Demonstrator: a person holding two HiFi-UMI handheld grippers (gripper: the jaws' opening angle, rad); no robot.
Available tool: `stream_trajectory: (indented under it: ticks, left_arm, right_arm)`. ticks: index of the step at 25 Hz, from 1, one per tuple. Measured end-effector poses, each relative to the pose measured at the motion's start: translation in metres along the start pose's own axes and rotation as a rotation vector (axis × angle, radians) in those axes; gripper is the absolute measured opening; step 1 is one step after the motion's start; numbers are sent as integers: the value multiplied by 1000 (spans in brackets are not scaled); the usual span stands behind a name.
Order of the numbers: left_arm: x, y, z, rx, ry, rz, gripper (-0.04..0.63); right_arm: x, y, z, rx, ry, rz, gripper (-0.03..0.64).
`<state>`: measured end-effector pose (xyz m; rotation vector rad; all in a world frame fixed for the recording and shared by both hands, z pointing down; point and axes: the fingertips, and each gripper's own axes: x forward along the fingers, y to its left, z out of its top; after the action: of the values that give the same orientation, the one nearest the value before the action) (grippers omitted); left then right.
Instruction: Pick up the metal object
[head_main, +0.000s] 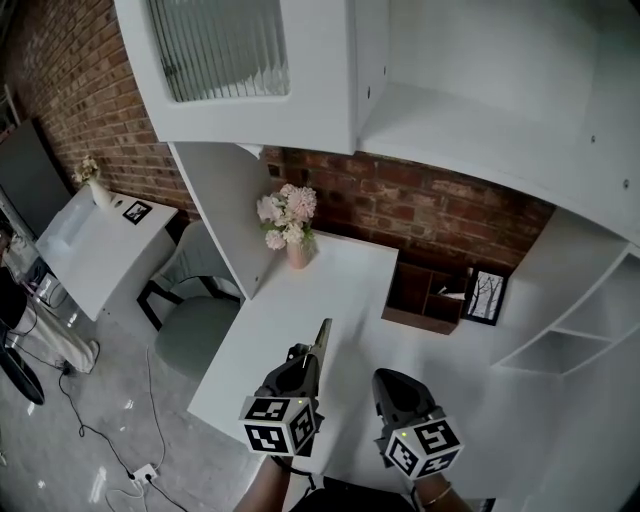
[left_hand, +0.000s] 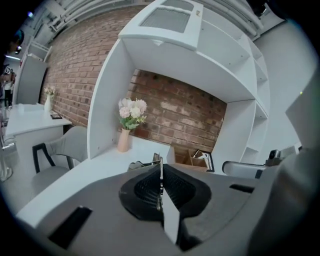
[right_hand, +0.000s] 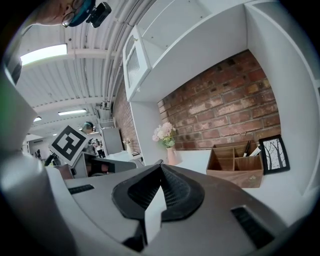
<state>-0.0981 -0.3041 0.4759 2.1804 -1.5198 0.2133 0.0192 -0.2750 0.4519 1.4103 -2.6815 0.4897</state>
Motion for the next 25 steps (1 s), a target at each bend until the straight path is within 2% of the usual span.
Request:
stream_trajectory:
  ticks: [7,14,25]
  left_arm:
    - [-35,-7,29,68,-85,14,11]
    - [-71,-12,45,69,-153,12,11]
    - [-112,-17,54,107,-211,21,11]
  right_arm:
    - [-4,11,8,-16,-27,12,5]
    - [-9,23,11,-45,-35,23,5]
    - [-22,40,17,-75,-61,22,5]
